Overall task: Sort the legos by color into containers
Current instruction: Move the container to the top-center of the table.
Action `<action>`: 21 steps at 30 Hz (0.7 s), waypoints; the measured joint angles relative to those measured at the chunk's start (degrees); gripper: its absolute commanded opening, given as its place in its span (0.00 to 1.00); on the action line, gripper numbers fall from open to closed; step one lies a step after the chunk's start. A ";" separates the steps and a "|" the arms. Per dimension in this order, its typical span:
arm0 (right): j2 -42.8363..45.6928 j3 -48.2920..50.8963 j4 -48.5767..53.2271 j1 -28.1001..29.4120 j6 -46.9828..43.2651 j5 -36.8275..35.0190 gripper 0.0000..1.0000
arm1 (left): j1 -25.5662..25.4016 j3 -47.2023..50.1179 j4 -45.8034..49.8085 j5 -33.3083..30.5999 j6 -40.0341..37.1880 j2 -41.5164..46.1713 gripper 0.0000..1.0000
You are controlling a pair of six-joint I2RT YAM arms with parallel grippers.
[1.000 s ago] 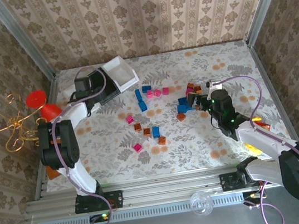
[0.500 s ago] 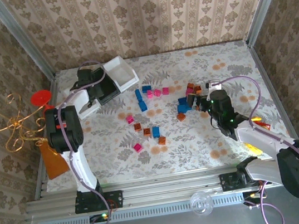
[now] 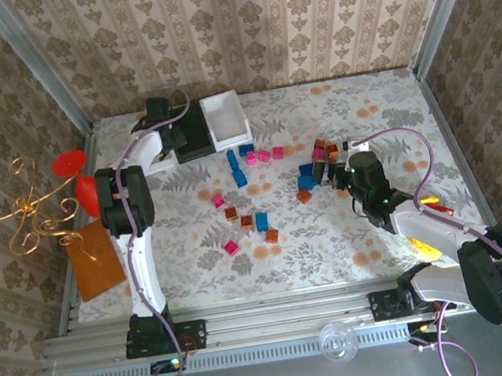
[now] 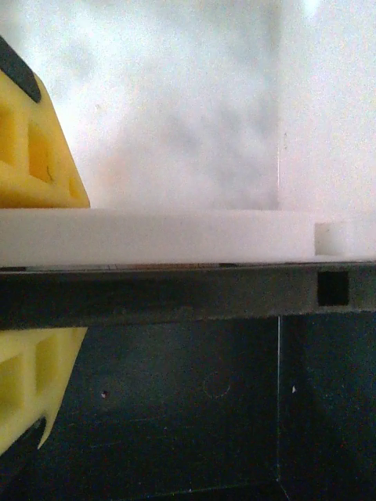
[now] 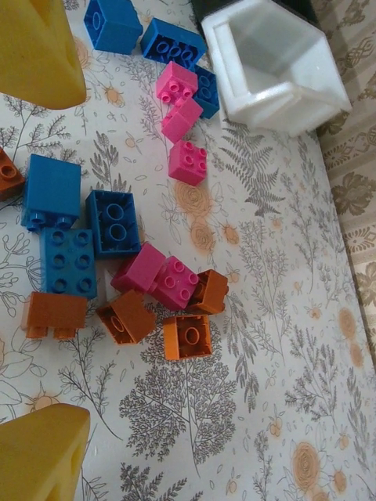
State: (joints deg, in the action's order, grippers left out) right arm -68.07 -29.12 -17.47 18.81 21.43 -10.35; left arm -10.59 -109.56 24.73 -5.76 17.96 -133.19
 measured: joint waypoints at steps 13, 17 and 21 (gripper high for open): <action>-0.35 0.00 0.13 0.00 0.02 -0.02 0.98 | -9.66 -14.29 4.46 -0.22 -2.36 -8.33 0.27; -0.96 0.00 0.11 0.00 0.04 0.00 0.98 | -10.73 -14.29 4.46 -0.11 -3.02 -8.33 0.28; -2.49 0.00 0.11 0.00 0.07 0.09 0.98 | -11.10 -14.29 4.42 0.00 -2.99 -8.33 0.29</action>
State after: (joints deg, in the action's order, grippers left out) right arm -70.57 -29.12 -17.37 18.81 21.50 -10.26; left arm -21.69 -123.85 29.15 -5.76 14.96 -141.51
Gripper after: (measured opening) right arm 0.982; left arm 0.289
